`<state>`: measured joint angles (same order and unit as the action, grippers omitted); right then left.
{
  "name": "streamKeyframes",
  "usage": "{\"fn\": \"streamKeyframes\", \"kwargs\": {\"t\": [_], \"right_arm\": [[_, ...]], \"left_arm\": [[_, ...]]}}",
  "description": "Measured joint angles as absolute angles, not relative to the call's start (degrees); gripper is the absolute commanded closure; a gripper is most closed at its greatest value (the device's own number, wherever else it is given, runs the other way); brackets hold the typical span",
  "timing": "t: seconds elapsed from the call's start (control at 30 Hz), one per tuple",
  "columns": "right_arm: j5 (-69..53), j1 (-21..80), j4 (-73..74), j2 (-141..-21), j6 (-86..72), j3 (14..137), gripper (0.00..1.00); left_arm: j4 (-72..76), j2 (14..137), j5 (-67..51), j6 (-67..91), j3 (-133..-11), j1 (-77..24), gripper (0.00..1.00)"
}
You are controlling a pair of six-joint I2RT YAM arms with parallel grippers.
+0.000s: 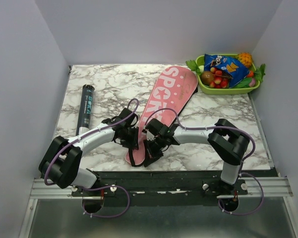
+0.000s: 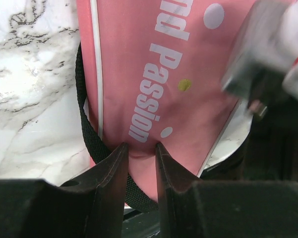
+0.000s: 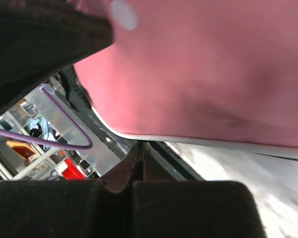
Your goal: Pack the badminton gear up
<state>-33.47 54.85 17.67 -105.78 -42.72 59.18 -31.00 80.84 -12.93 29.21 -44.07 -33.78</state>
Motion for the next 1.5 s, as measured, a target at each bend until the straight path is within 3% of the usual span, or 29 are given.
{"fn": "streamKeyframes", "kwargs": {"t": [0.27, 0.73, 0.83, 0.87, 0.97, 1.3, 1.33, 1.37, 1.5], "right_arm": [[-31.77, 61.3, 13.61, -105.73, -52.01, 59.75, 0.99], [-30.61, 62.33, 7.38, -110.78, -60.71, 63.26, 0.98], [-29.58, 62.37, 8.67, -110.52, -60.31, 63.57, 0.76], [-29.06, 62.37, 9.67, -110.3, -59.96, 63.79, 0.62], [-26.35, 61.8, 13.85, -108.4, -58.83, 63.77, 0.48], [-15.57, 56.47, 27.49, -91.09, -47.83, 63.94, 0.26], [-14.68, 55.64, 29.28, -90.04, -46.57, 64.51, 0.21], [-13.8, 54.65, 31.0, -89.25, -45.34, 65.3, 0.08], [-9.96, 50.72, 37.23, -86.98, -40.27, 69.19, 0.0]], "left_arm": [[-29.08, 80.34, -14.06, 29.39, -43.2, -33.82, 0.66], [-29.08, 78.98, -11.4, 29.34, -42.57, -31.53, 0.66], [-28.97, 78.85, -11.05, 29.36, -42.57, -31.55, 0.66], [-28.86, 78.85, -10.92, 29.34, -42.57, -31.7, 0.66], [-28.1, 78.81, -10.7, 29.1, -42.57, -32.49, 0.66], [-27.05, 77.65, -6.61, 29.15, -42.57, -34.37, 0.64], [-27.09, 77.34, -6.0, 29.15, -42.54, -34.37, 0.61], [-27.07, 76.75, -5.1, 29.1, -42.39, -34.37, 0.59], [-26.98, 72.2, -1.91, 28.99, -41.17, -34.35, 0.52]]}}
